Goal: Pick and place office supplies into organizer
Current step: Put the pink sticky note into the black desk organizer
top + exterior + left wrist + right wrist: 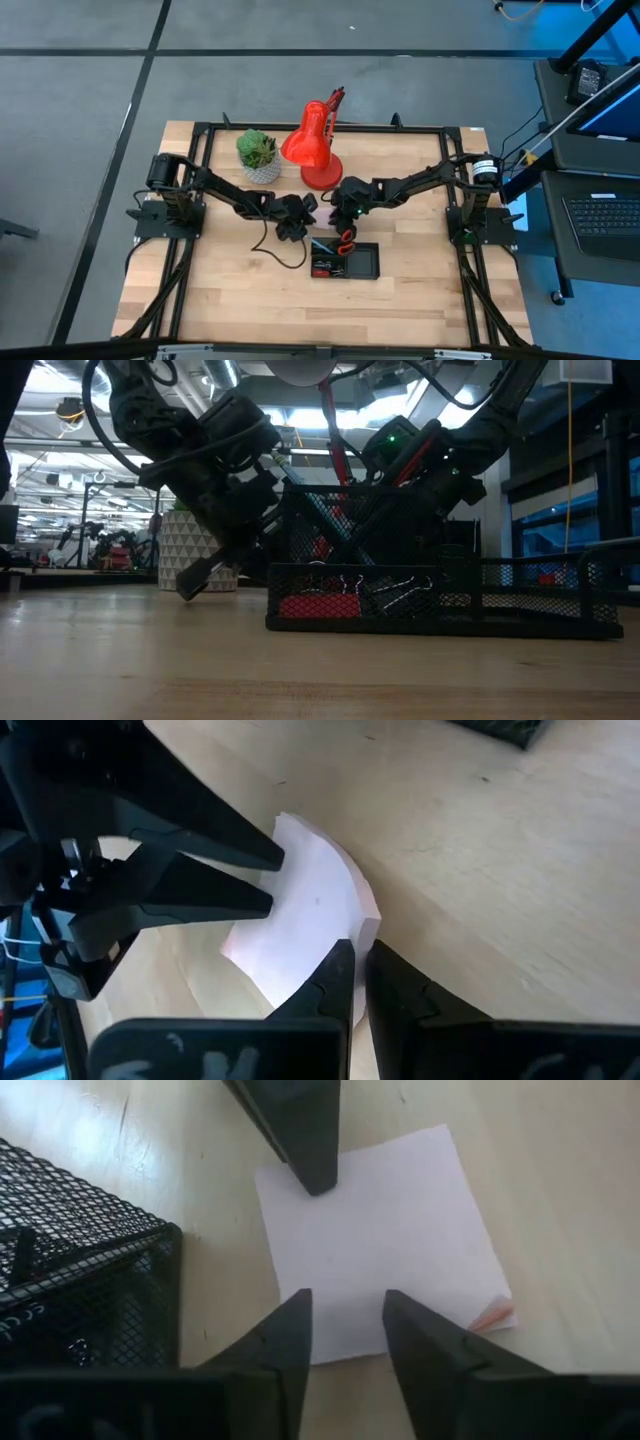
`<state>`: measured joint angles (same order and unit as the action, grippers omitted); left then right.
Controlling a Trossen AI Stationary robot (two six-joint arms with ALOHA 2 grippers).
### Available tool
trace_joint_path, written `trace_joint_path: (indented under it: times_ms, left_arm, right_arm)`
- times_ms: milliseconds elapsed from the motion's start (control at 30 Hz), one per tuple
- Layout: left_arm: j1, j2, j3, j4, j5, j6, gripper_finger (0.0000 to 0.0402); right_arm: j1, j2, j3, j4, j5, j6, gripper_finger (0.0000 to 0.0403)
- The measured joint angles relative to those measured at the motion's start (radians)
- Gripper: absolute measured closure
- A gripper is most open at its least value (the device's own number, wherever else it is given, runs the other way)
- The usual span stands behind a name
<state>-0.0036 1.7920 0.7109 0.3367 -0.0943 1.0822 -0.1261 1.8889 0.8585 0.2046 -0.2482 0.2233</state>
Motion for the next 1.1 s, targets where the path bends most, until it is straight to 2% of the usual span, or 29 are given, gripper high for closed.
trace_joint_path:
  times_ms: [167,367,600,733,867,1100]
  left_arm:
    - [0.0,0.0,0.002,0.001,-0.027,-0.041,0.0393]
    - [-0.002,-0.002,0.002,-0.034,-0.039,-0.108,0.0393]
    - [-0.023,-0.002,0.003,-0.057,-0.062,-0.14,0.0394]
    - [-0.038,-0.003,0.003,-0.078,-0.113,-0.178,0.0394]
    - [-0.049,-0.031,0.003,-0.131,-0.127,-0.264,0.0394]
    - [-0.069,-0.144,0.0,-0.262,-0.113,-0.494,0.0395]
  right_arm:
    - [-0.009,-0.02,0.0,-0.009,0.01,0.003,0.0239]
    - [-0.029,-0.103,-0.001,-0.06,0.038,-0.021,0.0214]
    - [-0.035,-0.217,0.0,-0.185,0.063,-0.069,0.021]
    - [-0.035,-0.3,0.0,-0.278,0.137,-0.042,0.021]
    - [-0.035,-0.39,0.001,-0.37,0.177,-0.044,0.021]
    - [-0.034,-0.488,0.001,-0.458,0.179,-0.052,0.021]
